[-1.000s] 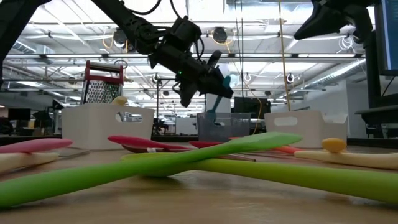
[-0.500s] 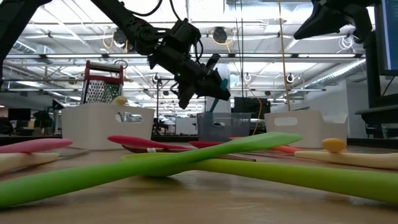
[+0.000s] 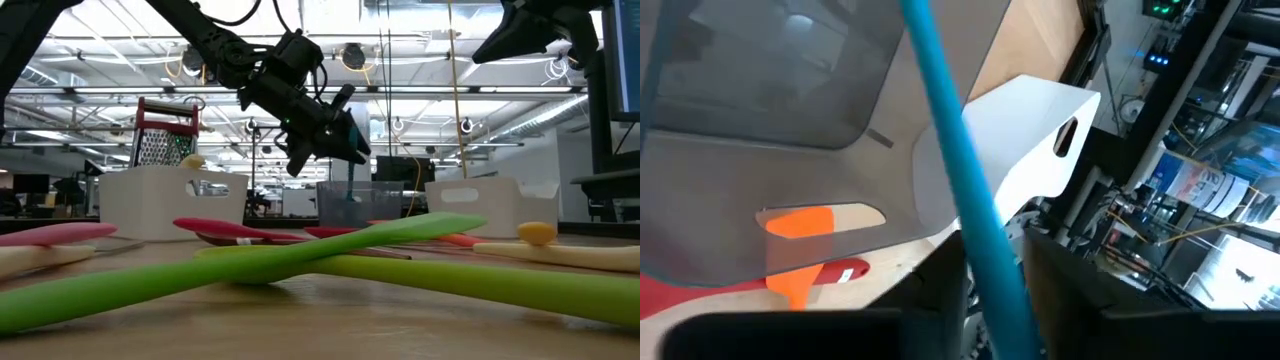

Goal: Pick & Place Kitchen Items
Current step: Put the blue spatula into the black bin, then put the red spatula into the black bin

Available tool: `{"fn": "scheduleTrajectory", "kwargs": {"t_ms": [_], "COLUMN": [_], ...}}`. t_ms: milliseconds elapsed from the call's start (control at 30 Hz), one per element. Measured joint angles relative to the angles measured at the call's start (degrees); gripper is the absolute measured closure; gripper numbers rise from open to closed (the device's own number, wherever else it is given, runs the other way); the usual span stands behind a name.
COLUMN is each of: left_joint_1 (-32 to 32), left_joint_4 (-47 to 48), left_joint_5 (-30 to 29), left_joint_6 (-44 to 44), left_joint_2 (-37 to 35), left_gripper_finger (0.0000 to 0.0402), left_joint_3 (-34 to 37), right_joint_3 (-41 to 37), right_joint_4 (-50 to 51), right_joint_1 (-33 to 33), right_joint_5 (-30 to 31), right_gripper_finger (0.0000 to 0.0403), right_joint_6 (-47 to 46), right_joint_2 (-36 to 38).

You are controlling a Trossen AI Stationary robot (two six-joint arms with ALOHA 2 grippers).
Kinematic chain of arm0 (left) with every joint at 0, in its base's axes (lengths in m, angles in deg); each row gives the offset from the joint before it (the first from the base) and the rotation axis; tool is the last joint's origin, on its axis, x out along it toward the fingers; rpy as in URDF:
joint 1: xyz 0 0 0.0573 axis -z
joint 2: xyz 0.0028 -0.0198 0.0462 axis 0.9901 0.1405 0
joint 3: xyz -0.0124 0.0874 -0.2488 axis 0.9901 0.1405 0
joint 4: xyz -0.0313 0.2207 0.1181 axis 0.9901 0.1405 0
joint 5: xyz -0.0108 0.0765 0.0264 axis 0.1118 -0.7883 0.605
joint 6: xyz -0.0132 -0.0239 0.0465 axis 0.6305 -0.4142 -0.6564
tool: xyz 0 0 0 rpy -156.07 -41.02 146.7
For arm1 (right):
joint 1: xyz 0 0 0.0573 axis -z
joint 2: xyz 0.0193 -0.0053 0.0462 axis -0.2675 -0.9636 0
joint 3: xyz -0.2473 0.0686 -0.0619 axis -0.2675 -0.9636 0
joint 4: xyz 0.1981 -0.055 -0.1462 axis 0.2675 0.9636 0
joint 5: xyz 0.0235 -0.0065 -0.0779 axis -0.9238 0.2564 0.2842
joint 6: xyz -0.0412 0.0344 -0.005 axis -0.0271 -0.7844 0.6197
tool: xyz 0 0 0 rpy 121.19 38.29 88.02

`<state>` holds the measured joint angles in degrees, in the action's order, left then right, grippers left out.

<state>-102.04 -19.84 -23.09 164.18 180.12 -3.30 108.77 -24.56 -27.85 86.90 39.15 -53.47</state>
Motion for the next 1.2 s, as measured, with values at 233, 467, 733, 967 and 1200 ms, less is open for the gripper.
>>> {"fn": "scheduleTrajectory", "kwargs": {"t_ms": [233, 467, 733, 967, 1200], "left_joint_1": [0.0, -0.5, -1.7, -2.8, -3.9], "left_joint_4": [0.0, -0.9, -8.6, -9.4, -9.6], "left_joint_5": [0.3, 7.8, 13.8, 19.3, 18.7], "left_joint_6": [-1.3, -1.6, 0.6, 1.5, -0.8], "left_joint_2": [0.0, 0.0, -0.1, -0.1, -0.9], "left_gripper_finger": [0.0215, 0.0169, 0.0163, 0.0163, 0.0163], "left_joint_3": [0.0, 0.0, 0.0, 0.0, 0.1], "right_joint_3": [0.0, 0.0, 0.0, 0.0, 0.0], "right_joint_4": [0.0, 0.0, 0.0, 0.0, 0.9], "right_joint_1": [0.0, 0.0, 0.0, 0.0, 0.0], "right_joint_5": [0.0, 0.0, 0.0, 0.0, 0.0], "right_gripper_finger": [0.0402, 0.0402, 0.0402, 0.0402, 0.0402], "right_joint_6": [-1.5, -1.7, -1.9, -1.9, -3.3], "right_joint_2": [0.0, 0.0, 0.0, 0.0, 0.0]}}
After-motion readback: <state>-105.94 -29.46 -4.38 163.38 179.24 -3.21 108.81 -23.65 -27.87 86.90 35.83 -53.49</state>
